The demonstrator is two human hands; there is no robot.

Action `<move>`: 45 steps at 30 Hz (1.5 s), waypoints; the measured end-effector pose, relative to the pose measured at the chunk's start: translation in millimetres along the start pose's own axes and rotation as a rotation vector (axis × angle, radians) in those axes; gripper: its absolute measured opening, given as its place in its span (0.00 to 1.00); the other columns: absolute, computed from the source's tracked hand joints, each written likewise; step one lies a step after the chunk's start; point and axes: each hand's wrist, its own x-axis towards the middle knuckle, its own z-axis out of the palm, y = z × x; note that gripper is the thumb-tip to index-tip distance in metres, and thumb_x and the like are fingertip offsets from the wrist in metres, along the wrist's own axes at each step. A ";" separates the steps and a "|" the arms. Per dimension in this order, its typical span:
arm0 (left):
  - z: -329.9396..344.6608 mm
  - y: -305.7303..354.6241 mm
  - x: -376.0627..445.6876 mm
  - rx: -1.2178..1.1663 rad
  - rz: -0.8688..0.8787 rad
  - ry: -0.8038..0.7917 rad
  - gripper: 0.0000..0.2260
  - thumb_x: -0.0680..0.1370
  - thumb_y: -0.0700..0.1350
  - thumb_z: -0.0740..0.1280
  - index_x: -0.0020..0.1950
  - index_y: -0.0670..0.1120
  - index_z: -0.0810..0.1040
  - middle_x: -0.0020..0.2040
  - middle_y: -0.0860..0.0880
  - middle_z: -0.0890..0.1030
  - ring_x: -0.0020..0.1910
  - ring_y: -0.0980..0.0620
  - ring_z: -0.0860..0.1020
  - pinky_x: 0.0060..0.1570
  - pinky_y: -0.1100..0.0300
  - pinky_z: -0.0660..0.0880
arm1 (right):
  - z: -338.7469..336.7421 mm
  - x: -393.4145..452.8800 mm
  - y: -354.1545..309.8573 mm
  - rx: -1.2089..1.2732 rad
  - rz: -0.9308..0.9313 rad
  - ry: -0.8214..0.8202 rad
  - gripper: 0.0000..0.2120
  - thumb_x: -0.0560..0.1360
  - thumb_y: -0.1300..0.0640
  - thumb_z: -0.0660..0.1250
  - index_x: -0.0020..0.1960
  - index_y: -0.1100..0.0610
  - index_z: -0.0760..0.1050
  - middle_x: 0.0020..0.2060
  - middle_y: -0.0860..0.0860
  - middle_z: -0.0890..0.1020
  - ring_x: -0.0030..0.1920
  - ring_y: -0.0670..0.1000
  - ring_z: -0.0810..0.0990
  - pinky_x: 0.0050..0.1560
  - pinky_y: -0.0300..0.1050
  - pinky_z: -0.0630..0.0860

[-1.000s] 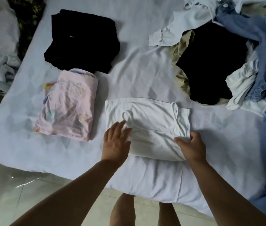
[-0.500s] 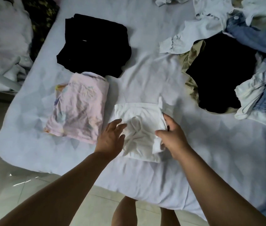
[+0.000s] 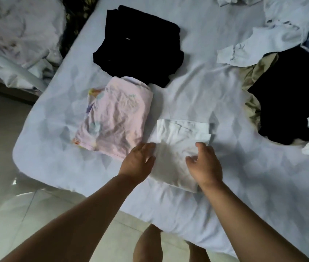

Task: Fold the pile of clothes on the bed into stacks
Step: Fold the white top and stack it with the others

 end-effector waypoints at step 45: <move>-139.3 -32.4 17.1 0.357 -0.077 0.008 0.21 0.77 0.47 0.63 0.70 0.51 0.69 0.73 0.50 0.65 0.70 0.48 0.65 0.64 0.56 0.67 | -26.5 -12.9 -127.1 -0.070 -0.329 -0.125 0.17 0.77 0.50 0.64 0.63 0.55 0.73 0.58 0.52 0.79 0.60 0.53 0.76 0.56 0.44 0.72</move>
